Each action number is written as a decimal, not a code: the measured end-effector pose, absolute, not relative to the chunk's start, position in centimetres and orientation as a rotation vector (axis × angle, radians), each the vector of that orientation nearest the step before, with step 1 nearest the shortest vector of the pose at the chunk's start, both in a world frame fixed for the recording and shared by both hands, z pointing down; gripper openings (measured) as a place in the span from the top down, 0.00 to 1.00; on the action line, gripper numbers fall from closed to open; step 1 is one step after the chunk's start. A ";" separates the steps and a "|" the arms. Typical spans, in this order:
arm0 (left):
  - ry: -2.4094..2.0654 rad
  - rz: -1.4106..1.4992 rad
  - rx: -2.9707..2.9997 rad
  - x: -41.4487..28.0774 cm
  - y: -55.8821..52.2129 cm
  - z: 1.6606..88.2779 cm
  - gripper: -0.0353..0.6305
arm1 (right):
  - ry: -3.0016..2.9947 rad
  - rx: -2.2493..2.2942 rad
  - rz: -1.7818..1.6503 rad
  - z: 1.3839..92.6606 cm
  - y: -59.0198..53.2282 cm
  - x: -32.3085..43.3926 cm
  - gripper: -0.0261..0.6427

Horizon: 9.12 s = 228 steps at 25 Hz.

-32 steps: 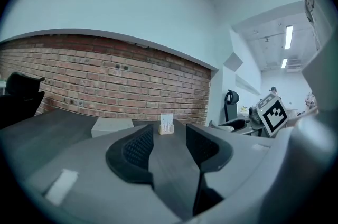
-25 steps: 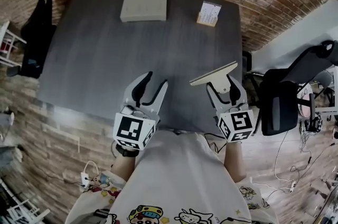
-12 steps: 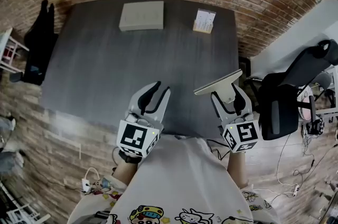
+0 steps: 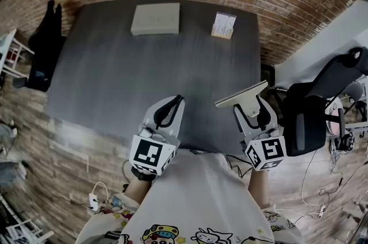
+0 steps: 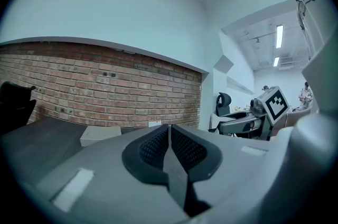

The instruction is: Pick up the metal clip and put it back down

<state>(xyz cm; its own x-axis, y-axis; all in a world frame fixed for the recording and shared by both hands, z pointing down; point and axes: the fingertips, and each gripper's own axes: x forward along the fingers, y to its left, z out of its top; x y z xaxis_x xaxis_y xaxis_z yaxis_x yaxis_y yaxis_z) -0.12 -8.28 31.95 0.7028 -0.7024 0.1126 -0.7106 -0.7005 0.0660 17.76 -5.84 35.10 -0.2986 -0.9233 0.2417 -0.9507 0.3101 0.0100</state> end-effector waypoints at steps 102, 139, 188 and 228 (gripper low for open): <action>-1.048 0.302 2.627 -0.9 -8.7 42.5 0.95 | -2.159 1.303 0.566 57.6 -8.6 10.5 0.53; -1.093 0.282 2.632 -2.1 -8.1 41.9 0.95 | -2.114 1.237 0.527 59.0 -8.3 10.1 0.48; -1.207 0.138 2.816 -2.3 -8.6 32.5 0.95 | -2.438 1.574 0.311 38.6 -8.6 13.7 0.56; -1.061 0.148 2.804 2.3 -9.4 33.4 0.95 | -2.465 1.792 0.221 33.9 -5.5 18.9 0.96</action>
